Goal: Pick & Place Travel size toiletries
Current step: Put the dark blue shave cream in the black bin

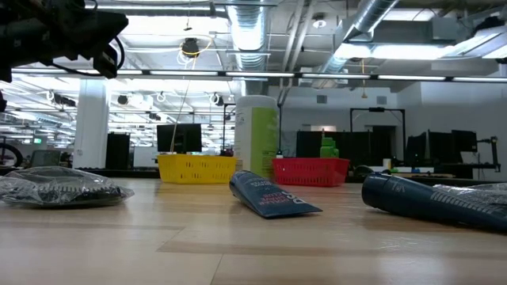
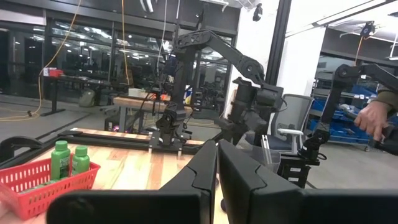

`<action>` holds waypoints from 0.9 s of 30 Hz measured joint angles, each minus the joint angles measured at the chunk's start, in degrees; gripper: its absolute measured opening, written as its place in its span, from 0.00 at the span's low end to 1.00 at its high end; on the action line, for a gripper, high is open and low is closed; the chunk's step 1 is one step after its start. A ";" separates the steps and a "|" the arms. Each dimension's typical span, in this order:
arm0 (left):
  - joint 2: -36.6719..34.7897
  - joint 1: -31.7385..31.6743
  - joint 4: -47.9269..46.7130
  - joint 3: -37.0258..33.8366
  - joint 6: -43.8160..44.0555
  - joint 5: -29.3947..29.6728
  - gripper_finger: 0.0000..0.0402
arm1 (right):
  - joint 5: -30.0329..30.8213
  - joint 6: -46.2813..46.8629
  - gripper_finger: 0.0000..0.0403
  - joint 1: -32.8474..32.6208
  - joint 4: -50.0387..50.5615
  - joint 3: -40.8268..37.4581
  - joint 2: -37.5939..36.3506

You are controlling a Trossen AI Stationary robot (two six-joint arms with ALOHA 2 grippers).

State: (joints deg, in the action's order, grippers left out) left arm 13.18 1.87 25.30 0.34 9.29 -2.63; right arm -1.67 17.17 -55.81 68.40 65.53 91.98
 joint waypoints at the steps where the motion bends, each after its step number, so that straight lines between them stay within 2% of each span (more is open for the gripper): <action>1: 0.00 -0.01 0.07 0.00 -0.01 0.00 0.03 | 0.00 1.08 0.51 0.49 1.05 0.09 -1.04; 7: 0.00 -0.01 0.20 0.00 0.01 0.00 0.03 | 0.99 5.14 0.51 7.32 2.04 0.38 -9.73; 14: 0.00 -0.02 0.60 0.00 0.00 0.01 0.03 | 4.72 14.30 0.56 22.50 -4.42 0.38 -15.27; 20: -0.01 0.00 0.67 0.02 0.01 0.02 0.03 | 3.50 17.02 0.63 32.93 -12.05 0.41 -12.30; 27: -0.01 -0.01 0.74 0.00 0.00 0.01 0.03 | -1.84 22.10 0.65 37.80 -16.77 0.76 -2.54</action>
State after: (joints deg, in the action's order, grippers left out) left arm 13.17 1.86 26.04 0.34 9.29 -2.62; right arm -3.51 39.27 -18.02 51.63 66.28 89.44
